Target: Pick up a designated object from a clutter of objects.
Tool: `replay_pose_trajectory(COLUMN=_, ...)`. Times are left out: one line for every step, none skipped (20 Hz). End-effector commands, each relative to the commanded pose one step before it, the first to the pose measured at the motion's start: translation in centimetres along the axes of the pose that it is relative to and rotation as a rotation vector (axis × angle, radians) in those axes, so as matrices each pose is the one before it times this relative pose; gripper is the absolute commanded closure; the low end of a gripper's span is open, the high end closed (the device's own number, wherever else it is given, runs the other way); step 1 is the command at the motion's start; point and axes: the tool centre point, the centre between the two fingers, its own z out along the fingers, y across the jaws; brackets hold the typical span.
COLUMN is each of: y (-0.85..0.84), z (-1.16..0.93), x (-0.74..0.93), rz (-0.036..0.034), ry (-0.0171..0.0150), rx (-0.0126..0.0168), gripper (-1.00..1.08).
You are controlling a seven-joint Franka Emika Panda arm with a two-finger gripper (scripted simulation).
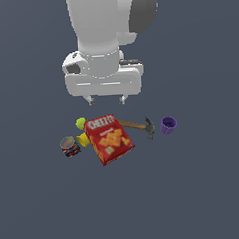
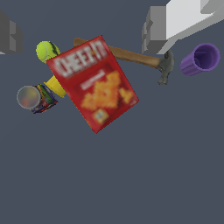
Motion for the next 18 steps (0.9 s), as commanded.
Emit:
replay_pose_trajectory(y=0.001, z=0.0, x=0.0, rz=0.0, ry=0.0, rx=0.0, gripper=-0.2)
replay_pose_trajectory(y=-0.021, z=0.006, x=-0.012, rz=0.00042, ry=-0.00028, rx=0.00047, gripper=-0.2)
replay_pose_trajectory(y=-0.037, z=0.028, x=-0.031, rz=0.00152, ry=-0.00099, rx=0.00171, gripper=-0.2)
replay_pose_trajectory(y=-0.064, z=0.044, x=-0.052, rz=0.00246, ry=-0.00161, rx=0.00276, gripper=-0.2)
replay_pose_trajectory(y=-0.092, z=0.06, x=-0.073, rz=0.00337, ry=-0.00221, rx=0.00378, gripper=-0.2)
replay_pose_trajectory(y=-0.107, z=0.066, x=-0.084, rz=0.00376, ry=-0.00249, rx=0.00422, gripper=-0.2)
replay_pose_trajectory(y=-0.078, z=0.051, x=-0.063, rz=0.00288, ry=-0.00193, rx=0.00323, gripper=-0.2)
replay_pose_trajectory(y=-0.05, z=0.033, x=-0.042, rz=0.00187, ry=-0.00127, rx=0.0021, gripper=-0.2)
replay_pose_trajectory(y=-0.026, z=0.014, x=-0.021, rz=0.00083, ry=-0.00058, rx=0.00094, gripper=-0.2)
replay_pose_trajectory(y=0.016, z=0.001, x=0.005, rz=0.0, ry=0.0, rx=0.0, gripper=-0.2)
replay_pose_trajectory(y=0.009, z=-0.012, x=0.015, rz=-0.00071, ry=0.00051, rx=-0.00082, gripper=-0.2)
replay_pose_trajectory(y=-0.047, z=0.02, x=0.006, rz=0.0, ry=0.0, rx=0.0, gripper=-0.2)
replay_pose_trajectory(y=-0.044, z=0.041, x=-0.005, rz=0.00189, ry=0.00015, rx=0.00128, gripper=-0.2)
replay_pose_trajectory(y=-0.121, z=0.083, x=0.0, rz=0.00247, ry=0.0001, rx=0.00172, gripper=-0.2)
replay_pose_trajectory(y=-0.166, z=0.115, x=0.001, rz=0.00343, ry=0.00022, rx=0.00232, gripper=-0.2)
replay_pose_trajectory(y=-0.21, z=0.148, x=0.001, rz=0.00441, ry=0.0003, rx=0.00294, gripper=-0.2)
replay_pose_trajectory(y=-0.253, z=0.179, x=-0.001, rz=0.00534, ry=0.00034, rx=0.00352, gripper=-0.2)
replay_pose_trajectory(y=-0.295, z=0.211, x=-0.006, rz=0.00634, ry=0.00032, rx=0.00417, gripper=-0.2)
